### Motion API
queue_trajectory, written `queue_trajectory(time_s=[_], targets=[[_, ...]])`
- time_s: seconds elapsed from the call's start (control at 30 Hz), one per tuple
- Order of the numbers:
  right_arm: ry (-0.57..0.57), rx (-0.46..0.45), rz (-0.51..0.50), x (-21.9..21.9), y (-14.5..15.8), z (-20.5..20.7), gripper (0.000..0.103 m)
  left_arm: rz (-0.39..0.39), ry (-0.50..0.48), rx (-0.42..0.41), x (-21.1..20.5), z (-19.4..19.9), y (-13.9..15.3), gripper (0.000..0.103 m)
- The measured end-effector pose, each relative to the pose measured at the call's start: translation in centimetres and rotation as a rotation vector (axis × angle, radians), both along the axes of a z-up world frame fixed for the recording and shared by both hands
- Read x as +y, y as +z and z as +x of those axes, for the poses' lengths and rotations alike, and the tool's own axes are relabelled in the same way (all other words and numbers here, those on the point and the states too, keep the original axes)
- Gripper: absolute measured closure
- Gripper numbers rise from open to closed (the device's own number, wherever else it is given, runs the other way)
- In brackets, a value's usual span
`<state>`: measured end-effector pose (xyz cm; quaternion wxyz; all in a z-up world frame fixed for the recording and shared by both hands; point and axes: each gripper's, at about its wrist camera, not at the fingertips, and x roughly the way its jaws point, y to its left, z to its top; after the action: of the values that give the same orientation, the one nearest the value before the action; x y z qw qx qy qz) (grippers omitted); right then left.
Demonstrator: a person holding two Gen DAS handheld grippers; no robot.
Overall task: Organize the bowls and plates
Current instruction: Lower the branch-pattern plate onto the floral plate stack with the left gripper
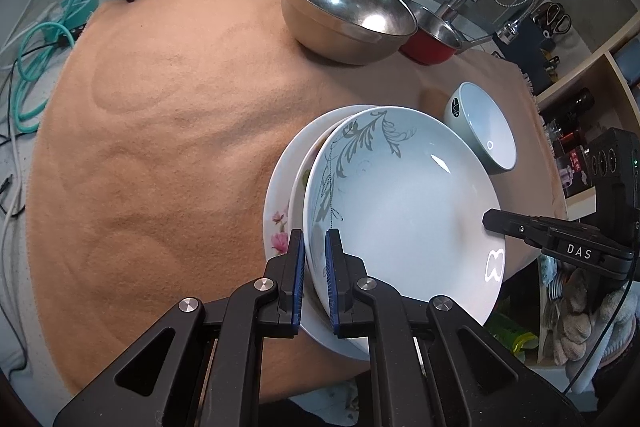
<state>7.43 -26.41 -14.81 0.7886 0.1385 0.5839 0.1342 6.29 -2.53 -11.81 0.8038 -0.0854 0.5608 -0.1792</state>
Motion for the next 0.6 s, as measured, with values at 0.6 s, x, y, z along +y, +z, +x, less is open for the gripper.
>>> queue_trajectory(time_s=[0.6], targets=[[0.046,-0.012,-0.067,0.84,0.13,0.24,0.096,0.015,-0.003,-0.003,-0.23,0.06,-0.02,0.095]])
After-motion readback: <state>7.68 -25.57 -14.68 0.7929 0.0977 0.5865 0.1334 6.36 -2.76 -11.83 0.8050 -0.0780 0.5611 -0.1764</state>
